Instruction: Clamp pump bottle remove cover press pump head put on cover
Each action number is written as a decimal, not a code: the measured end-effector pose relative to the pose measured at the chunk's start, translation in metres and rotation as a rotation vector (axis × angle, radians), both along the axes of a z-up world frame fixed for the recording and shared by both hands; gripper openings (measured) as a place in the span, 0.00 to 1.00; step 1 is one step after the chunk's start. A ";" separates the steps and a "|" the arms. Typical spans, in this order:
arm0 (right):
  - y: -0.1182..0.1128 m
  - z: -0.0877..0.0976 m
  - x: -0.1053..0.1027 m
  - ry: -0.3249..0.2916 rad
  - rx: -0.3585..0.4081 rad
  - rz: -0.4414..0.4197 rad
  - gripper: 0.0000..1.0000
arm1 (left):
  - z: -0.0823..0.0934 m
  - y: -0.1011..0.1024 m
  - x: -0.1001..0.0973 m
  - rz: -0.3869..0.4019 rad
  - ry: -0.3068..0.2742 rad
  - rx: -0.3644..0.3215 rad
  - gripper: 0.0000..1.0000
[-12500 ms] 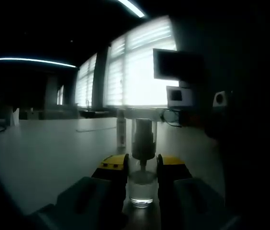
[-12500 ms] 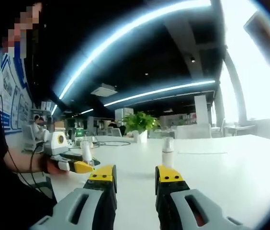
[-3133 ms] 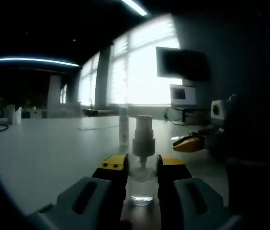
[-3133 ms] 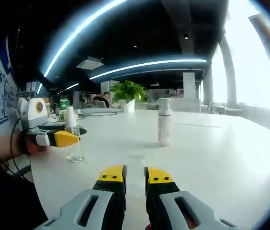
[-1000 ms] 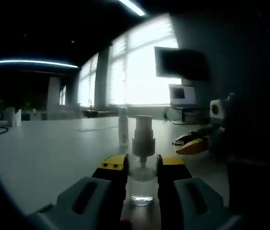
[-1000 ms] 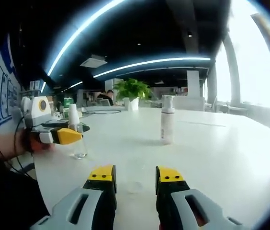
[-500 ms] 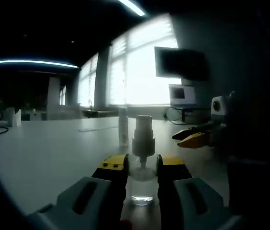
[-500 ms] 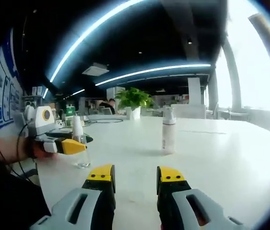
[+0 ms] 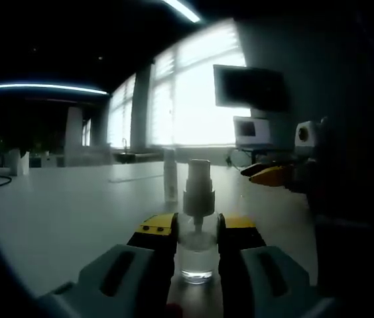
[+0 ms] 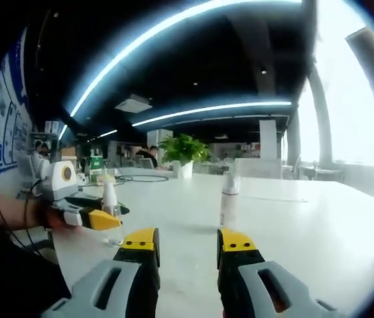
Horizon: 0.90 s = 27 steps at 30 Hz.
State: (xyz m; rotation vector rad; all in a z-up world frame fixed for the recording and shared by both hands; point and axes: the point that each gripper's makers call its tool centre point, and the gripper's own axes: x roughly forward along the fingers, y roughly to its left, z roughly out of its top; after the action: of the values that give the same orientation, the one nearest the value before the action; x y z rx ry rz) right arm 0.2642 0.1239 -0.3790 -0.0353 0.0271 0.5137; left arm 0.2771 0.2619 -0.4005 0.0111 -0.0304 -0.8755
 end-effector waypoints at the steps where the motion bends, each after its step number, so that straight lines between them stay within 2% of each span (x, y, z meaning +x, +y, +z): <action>1: 0.000 0.003 -0.001 -0.007 -0.001 -0.001 0.29 | 0.000 0.000 0.000 0.000 0.000 0.000 0.15; 6: 0.001 0.017 -0.006 -0.046 0.013 0.014 0.29 | 0.000 0.000 0.000 0.001 0.002 -0.001 0.15; 11: 0.007 0.029 -0.011 -0.083 0.057 0.065 0.29 | 0.000 0.000 -0.001 -0.001 -0.003 0.001 0.15; 17: 0.018 0.027 -0.015 -0.087 0.031 0.093 0.28 | -0.001 -0.001 -0.001 -0.005 0.010 -0.005 0.15; 27: 0.019 0.026 -0.016 -0.079 0.030 0.093 0.27 | -0.002 0.001 0.000 -0.003 0.018 -0.007 0.15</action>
State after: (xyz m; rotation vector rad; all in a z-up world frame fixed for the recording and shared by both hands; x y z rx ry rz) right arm 0.2479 0.1428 -0.3531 -0.0275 -0.0602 0.6051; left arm 0.2773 0.2627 -0.4022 -0.0029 -0.0168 -0.8785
